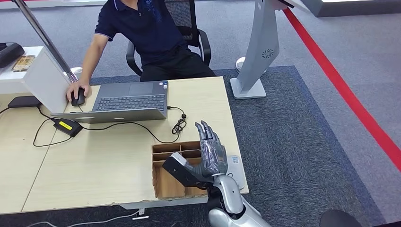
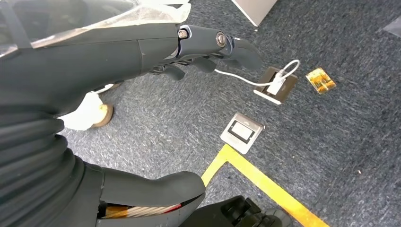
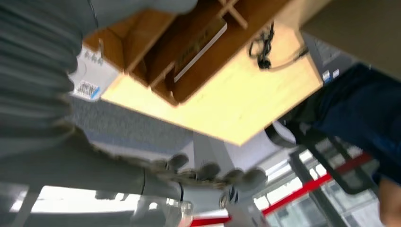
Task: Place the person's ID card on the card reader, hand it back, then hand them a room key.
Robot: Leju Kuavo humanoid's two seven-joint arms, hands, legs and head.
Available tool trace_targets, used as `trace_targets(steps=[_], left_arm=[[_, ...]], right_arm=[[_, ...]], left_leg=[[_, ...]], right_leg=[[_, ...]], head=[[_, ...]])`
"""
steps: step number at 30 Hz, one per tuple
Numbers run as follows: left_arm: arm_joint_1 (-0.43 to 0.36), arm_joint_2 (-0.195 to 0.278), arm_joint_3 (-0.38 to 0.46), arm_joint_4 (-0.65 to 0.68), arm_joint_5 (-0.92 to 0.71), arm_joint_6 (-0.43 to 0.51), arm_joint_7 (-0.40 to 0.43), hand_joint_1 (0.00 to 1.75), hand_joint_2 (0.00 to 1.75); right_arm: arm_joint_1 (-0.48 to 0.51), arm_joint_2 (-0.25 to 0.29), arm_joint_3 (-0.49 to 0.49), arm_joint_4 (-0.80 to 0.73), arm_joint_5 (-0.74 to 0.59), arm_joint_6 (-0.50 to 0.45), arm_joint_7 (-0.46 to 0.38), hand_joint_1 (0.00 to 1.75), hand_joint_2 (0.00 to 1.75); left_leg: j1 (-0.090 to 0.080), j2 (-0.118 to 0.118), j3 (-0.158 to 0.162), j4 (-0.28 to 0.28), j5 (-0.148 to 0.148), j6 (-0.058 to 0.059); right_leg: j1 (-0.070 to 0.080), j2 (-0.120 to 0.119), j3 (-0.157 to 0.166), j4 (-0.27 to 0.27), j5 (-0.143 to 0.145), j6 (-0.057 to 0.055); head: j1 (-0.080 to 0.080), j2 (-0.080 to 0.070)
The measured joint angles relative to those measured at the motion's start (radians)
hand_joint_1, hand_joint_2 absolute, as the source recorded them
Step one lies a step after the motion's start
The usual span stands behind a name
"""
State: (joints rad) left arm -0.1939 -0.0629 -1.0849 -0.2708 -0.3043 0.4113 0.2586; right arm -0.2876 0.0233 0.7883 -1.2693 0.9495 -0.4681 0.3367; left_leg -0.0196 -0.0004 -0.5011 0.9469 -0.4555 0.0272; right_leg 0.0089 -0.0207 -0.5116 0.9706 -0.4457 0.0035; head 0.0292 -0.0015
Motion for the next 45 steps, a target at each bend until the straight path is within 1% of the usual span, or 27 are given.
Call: trace_targets(steps=[11,21,33,45], left_arm=[[-0.009,0.000,0.000,0.000,-0.018,-0.013,0.000,0.00,1.75],[-0.013,0.000,0.000,0.000,-0.028,-0.015,-0.004,0.00,1.75],[-0.013,0.000,0.000,0.000,-0.034,-0.015,-0.007,0.00,1.75],[-0.013,0.000,0.002,0.000,-0.052,-0.015,-0.009,0.00,1.75]], right_arm=[[-0.044,0.039,0.008,0.089,-0.021,-0.020,-0.029,0.00,1.75],[-0.062,0.064,0.012,0.162,-0.016,-0.032,-0.034,0.00,1.75],[-0.071,0.078,0.013,0.208,-0.016,-0.037,-0.035,0.00,1.75],[-0.074,0.080,0.013,0.222,-0.014,-0.060,-0.034,0.00,1.75]], left_leg=[[0.000,0.000,0.000,0.000,0.000,0.000],[0.000,0.000,0.000,0.000,0.000,0.000],[0.000,0.000,0.000,0.000,0.000,0.000],[0.000,0.000,0.000,0.000,0.000,0.000]], right_leg=[[0.000,0.000,0.000,0.000,0.000,0.000],[0.000,0.000,0.000,0.000,0.000,0.000],[0.000,0.000,0.000,0.000,0.000,0.000],[0.000,0.000,0.000,0.000,0.000,0.000]], head=[[0.000,0.000],[0.000,0.000],[0.000,0.000],[0.000,0.000]])
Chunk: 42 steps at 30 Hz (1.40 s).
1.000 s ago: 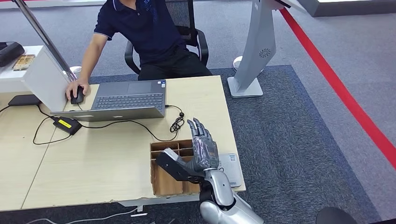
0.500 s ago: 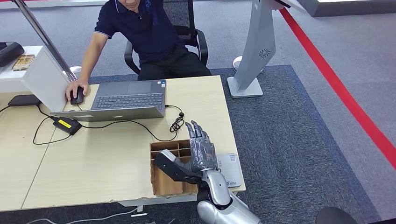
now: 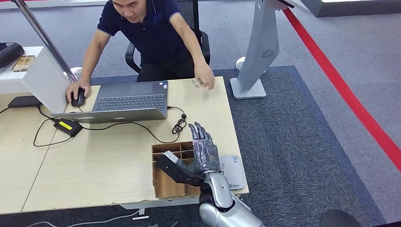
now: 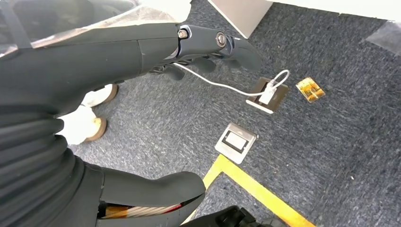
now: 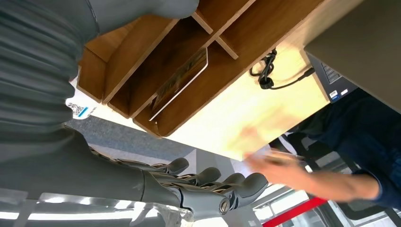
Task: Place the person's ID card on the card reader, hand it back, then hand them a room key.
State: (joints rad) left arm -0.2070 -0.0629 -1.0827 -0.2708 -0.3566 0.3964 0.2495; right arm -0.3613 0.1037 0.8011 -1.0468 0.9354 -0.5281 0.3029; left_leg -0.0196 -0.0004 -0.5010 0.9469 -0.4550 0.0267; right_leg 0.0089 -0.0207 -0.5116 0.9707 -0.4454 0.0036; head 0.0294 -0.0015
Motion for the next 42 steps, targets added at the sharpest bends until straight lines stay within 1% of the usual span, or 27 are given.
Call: trace_targets(steps=[22,42], left_arm=[[0.001,0.000,0.008,0.000,-0.024,0.000,-0.001,0.00,1.75],[0.004,0.000,0.030,0.000,-0.042,0.000,-0.002,0.00,1.75]], right_arm=[[0.000,-0.009,0.000,0.000,0.019,0.000,0.016,0.00,1.75],[0.002,-0.028,-0.001,0.000,0.035,0.000,0.025,0.00,1.75]], left_leg=[[0.000,0.000,0.000,0.000,0.000,0.000],[0.000,0.000,0.000,0.000,0.000,0.000]], right_leg=[[0.000,0.000,0.000,0.000,0.000,0.000],[0.000,0.000,0.000,0.000,0.000,0.000]], head=[[0.000,0.000],[0.000,0.000]])
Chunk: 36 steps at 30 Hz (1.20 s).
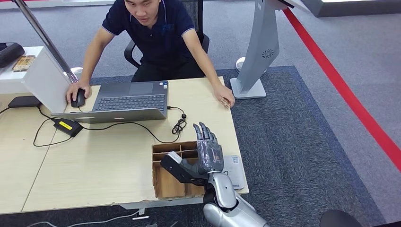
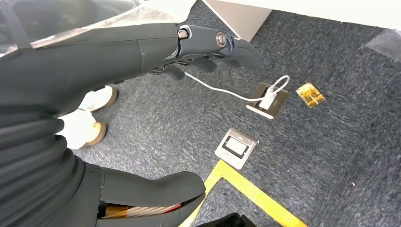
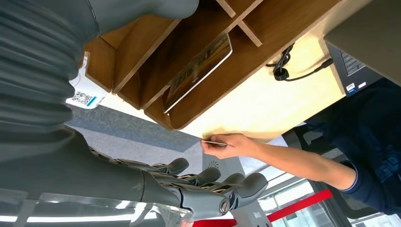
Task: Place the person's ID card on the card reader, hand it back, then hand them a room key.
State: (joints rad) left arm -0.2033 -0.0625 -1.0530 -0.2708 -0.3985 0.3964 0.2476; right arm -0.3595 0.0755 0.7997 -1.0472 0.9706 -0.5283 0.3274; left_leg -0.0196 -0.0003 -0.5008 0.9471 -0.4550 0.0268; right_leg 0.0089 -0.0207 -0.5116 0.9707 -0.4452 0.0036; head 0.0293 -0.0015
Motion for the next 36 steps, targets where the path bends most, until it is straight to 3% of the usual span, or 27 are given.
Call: trace_targets(steps=[14,24,34,36], left_arm=[[0.001,0.000,0.002,0.000,-0.009,0.000,0.000,0.00,1.75],[0.004,0.000,0.005,0.000,-0.012,0.000,0.000,0.00,1.75],[0.005,0.001,0.020,0.000,-0.015,0.000,0.000,0.00,1.75],[0.005,0.001,0.022,0.000,-0.017,0.000,0.000,0.00,1.75]], right_arm=[[0.003,-0.005,-0.002,-0.001,0.003,0.000,0.003,0.10,1.75],[0.005,-0.005,-0.003,-0.001,0.006,0.001,0.003,0.08,1.75],[0.005,-0.005,-0.003,-0.001,0.011,0.003,0.003,0.32,1.75],[0.005,-0.005,-0.003,-0.001,0.011,0.003,0.003,0.46,1.75]], left_leg=[[0.000,0.000,0.000,0.000,0.000,0.000],[0.000,0.000,0.000,0.000,0.000,0.000],[0.000,0.000,0.000,0.000,0.000,0.000],[0.000,0.000,0.000,0.000,0.000,0.000]], right_leg=[[0.000,0.000,0.000,0.000,0.000,0.000],[0.000,0.000,0.000,0.000,0.000,0.000],[0.000,0.000,0.000,0.000,0.000,0.000],[0.000,0.000,0.000,0.000,0.000,0.000]], head=[[0.000,0.000],[0.000,0.000],[0.000,0.000],[0.000,0.000]])
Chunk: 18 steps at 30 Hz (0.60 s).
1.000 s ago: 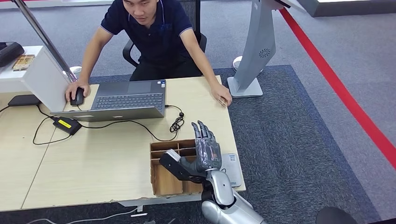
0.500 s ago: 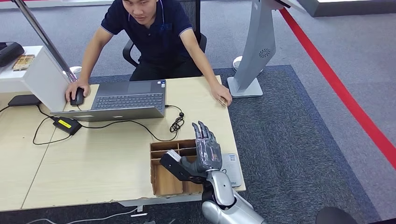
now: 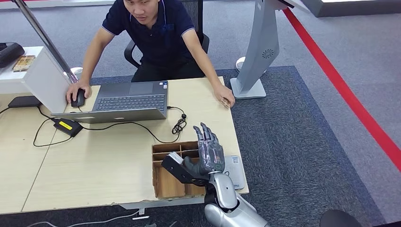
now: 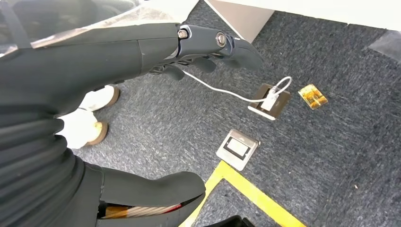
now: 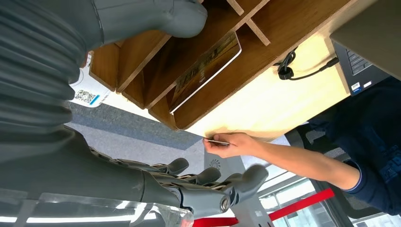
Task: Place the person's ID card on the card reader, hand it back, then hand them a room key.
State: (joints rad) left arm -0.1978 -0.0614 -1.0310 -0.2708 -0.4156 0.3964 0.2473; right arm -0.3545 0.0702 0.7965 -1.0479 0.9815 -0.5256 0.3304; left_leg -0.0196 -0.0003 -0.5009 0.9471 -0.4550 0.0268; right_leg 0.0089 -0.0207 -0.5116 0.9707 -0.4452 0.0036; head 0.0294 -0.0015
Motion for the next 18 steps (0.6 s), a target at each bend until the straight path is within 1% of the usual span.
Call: trace_targets(steps=[2,3,6,12,18], left_arm=[[0.000,0.000,0.003,0.000,-0.003,0.000,0.000,0.00,1.75],[0.000,0.000,0.004,0.000,-0.004,0.000,0.000,0.00,1.75],[0.000,0.000,0.004,0.000,-0.006,0.000,0.000,0.00,1.75],[0.000,0.000,0.004,0.000,-0.007,0.000,0.000,0.00,1.75],[0.000,0.001,0.005,0.000,-0.009,0.000,0.000,0.00,1.75]], right_arm=[[0.000,0.000,0.000,0.000,0.000,0.000,0.000,0.58,1.75],[0.000,0.000,0.000,0.000,0.000,0.000,0.000,0.61,1.75],[0.000,0.000,0.000,0.000,0.000,0.000,0.000,0.56,1.75],[0.000,0.000,0.000,0.000,0.000,-0.001,0.000,0.53,1.75],[0.000,0.000,0.000,0.000,-0.001,-0.001,0.000,0.62,1.75]], left_leg=[[0.000,0.000,0.000,0.000,0.000,0.000],[0.000,0.000,0.000,0.000,0.000,0.000],[0.000,0.000,0.000,0.000,0.000,0.000],[0.000,0.000,0.000,0.000,0.000,0.000],[0.000,0.000,0.000,0.000,0.000,0.000]], right_leg=[[0.000,0.000,0.000,0.000,0.000,0.000],[0.000,0.000,0.000,0.000,0.000,0.000],[0.000,0.000,0.000,0.000,0.000,0.000],[0.000,0.000,0.000,0.000,0.000,0.000],[0.000,0.000,0.000,0.000,0.000,0.000]], head=[[0.000,0.000],[0.000,0.000],[0.000,0.000],[0.000,0.000],[0.000,0.000]])
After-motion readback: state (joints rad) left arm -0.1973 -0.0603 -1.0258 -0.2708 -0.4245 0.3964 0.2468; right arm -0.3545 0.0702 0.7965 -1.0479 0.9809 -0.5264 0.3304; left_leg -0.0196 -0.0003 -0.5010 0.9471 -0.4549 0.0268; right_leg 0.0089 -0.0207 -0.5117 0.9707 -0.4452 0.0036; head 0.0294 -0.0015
